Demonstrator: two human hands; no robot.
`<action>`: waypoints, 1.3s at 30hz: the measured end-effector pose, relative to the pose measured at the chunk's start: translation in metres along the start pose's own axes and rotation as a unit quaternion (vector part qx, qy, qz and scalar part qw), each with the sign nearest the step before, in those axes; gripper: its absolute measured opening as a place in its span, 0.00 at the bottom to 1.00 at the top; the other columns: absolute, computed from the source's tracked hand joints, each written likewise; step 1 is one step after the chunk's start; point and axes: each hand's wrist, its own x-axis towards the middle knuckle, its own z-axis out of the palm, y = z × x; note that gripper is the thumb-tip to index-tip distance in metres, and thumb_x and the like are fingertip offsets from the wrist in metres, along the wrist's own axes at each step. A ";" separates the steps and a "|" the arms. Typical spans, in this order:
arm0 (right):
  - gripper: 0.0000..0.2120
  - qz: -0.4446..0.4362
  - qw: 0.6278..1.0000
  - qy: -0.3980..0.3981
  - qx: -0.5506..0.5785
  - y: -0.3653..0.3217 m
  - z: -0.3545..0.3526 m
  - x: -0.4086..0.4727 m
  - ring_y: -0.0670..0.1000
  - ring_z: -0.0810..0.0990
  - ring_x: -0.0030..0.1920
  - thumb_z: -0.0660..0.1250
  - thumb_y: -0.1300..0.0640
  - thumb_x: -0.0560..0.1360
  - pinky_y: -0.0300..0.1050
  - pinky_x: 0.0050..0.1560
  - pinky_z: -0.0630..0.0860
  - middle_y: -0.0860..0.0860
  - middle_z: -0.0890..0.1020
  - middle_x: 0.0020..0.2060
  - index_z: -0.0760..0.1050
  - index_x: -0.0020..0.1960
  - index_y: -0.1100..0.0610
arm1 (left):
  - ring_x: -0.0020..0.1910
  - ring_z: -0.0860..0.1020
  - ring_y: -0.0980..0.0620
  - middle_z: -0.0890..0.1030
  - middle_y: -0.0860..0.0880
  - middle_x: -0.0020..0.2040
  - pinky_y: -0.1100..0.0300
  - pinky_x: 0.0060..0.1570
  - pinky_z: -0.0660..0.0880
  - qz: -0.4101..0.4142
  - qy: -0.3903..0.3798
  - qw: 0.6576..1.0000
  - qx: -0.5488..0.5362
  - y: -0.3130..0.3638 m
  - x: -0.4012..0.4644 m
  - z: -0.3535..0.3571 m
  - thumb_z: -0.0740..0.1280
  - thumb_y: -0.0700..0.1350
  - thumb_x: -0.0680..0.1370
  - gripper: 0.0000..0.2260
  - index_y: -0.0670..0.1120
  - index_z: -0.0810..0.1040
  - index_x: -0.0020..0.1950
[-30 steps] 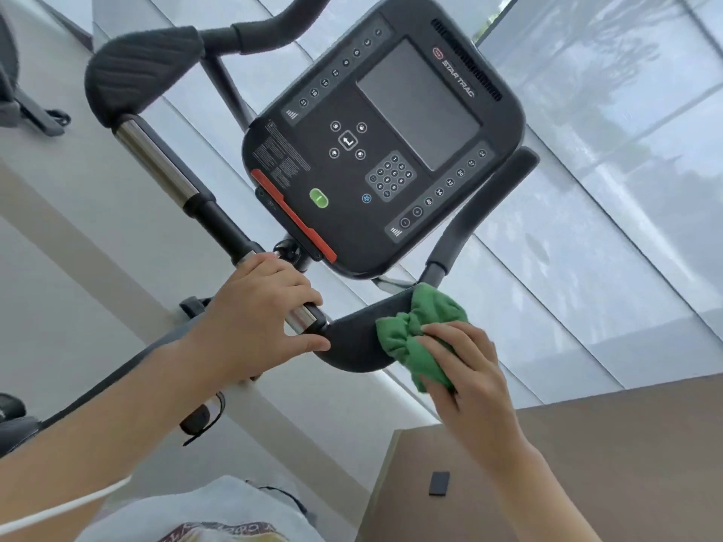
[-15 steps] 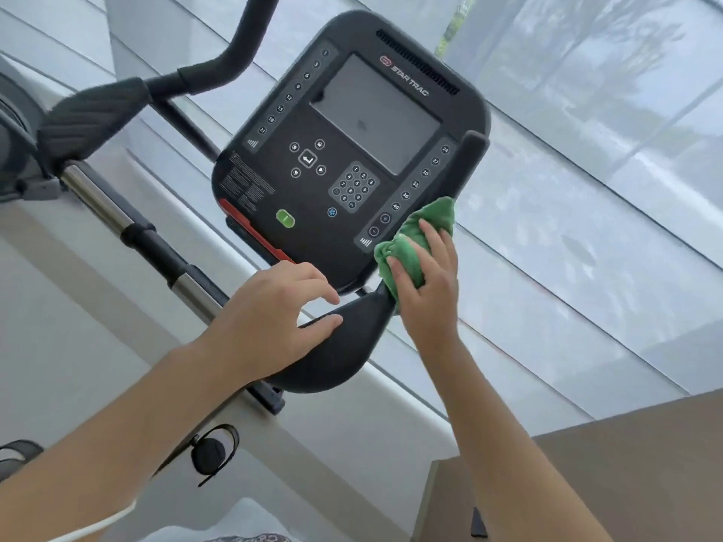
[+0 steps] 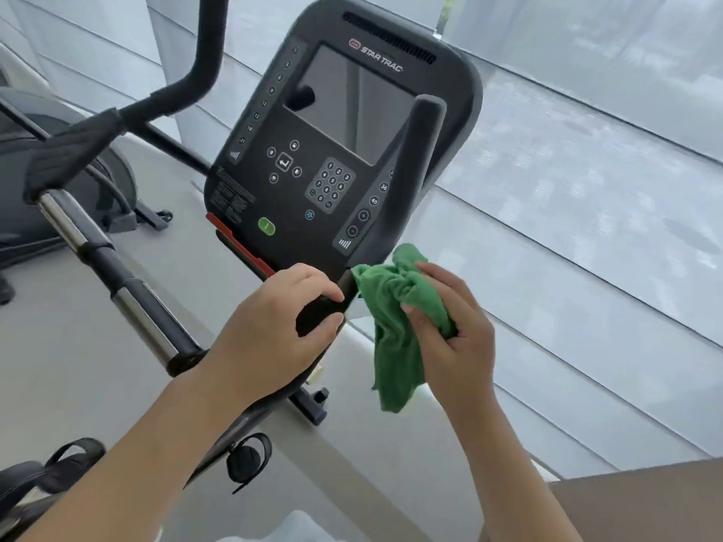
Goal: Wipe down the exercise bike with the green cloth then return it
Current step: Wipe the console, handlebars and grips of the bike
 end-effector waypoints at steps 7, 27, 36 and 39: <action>0.24 -0.045 0.996 0.049 0.066 -0.018 -0.011 0.129 0.48 0.74 0.75 0.69 0.53 0.82 0.51 0.75 0.72 0.50 0.77 0.74 0.72 0.77 0.53 | 0.52 0.79 0.57 0.75 0.63 0.59 0.70 0.47 0.75 -0.034 0.037 0.996 0.067 0.002 -0.016 0.018 0.68 0.57 0.80 0.12 0.58 0.76 0.62; 0.23 0.091 0.987 -0.101 0.091 0.023 0.056 -0.015 0.51 0.76 0.67 0.63 0.58 0.81 0.58 0.66 0.75 0.50 0.77 0.66 0.66 0.75 0.52 | 0.48 0.81 0.53 0.81 0.56 0.52 0.53 0.46 0.80 -0.076 0.091 0.987 0.111 0.019 -0.016 0.024 0.73 0.51 0.75 0.14 0.49 0.80 0.59; 0.23 0.039 0.983 -0.170 0.066 0.024 0.034 -0.028 0.54 0.78 0.60 0.65 0.63 0.76 0.58 0.60 0.76 0.49 0.79 0.59 0.73 0.69 0.52 | 0.51 0.80 0.52 0.84 0.52 0.53 0.59 0.50 0.77 -0.108 0.156 0.965 0.183 0.019 -0.029 0.028 0.67 0.47 0.80 0.11 0.46 0.82 0.61; 0.23 0.041 0.978 -0.191 0.069 0.021 0.026 -0.032 0.54 0.80 0.59 0.65 0.63 0.76 0.58 0.59 0.78 0.50 0.80 0.59 0.73 0.70 0.50 | 0.57 0.79 0.51 0.83 0.52 0.60 0.53 0.60 0.75 -0.130 0.120 0.969 0.172 0.019 -0.052 0.026 0.63 0.52 0.82 0.18 0.48 0.78 0.70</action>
